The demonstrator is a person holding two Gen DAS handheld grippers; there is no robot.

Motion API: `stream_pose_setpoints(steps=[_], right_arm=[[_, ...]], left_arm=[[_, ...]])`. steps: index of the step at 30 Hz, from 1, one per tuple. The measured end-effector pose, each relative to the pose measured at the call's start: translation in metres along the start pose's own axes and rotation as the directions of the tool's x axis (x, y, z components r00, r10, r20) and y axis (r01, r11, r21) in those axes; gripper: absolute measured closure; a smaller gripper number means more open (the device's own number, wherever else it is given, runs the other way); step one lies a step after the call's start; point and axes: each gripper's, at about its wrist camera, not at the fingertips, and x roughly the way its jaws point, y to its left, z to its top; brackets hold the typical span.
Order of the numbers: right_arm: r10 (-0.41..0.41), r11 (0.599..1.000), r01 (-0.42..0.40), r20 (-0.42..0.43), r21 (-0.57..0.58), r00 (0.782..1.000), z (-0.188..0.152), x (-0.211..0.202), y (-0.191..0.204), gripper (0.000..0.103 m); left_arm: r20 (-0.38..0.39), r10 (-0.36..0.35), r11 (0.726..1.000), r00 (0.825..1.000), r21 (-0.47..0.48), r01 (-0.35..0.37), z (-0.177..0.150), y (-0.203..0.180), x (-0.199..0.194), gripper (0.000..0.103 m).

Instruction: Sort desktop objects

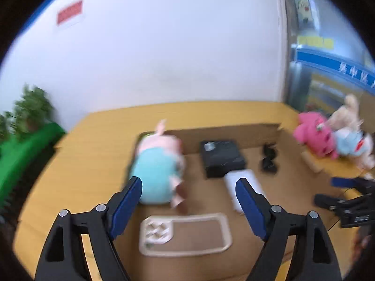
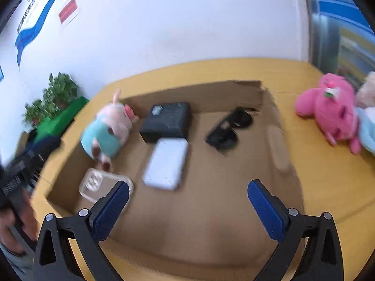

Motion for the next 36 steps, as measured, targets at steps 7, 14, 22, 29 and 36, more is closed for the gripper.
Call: stream_pose_setpoints(steps=[7,14,22,29,36], right_arm=[[-0.121,0.987,0.133,0.126,-0.094,0.985,-0.054,-0.006,0.007,0.000],[-0.107,0.988,0.130,0.225,-0.087,0.968,-0.073,0.000,0.007,0.000],[-0.103,0.986,0.140,0.325,-0.093,0.940,-0.081,0.000,0.008,0.000],[-0.125,0.984,0.160,0.335,-0.078,0.934,-0.082,0.000,0.010,0.000],[-0.127,0.984,0.162,0.334,-0.078,0.934,-0.082,0.000,0.010,0.000]], left_arm=[[-0.058,0.070,0.996,0.996,-0.046,-0.073,-0.058,0.005,0.015,0.021],[0.004,0.113,0.992,0.994,-0.064,-0.112,-0.081,0.005,0.024,0.020],[0.081,0.122,0.991,0.989,-0.068,-0.117,-0.086,0.003,0.020,0.018],[0.078,0.122,0.991,0.989,-0.069,-0.117,-0.087,0.004,0.020,0.018],[0.074,0.119,0.991,0.990,-0.067,-0.114,-0.087,0.006,0.020,0.018]])
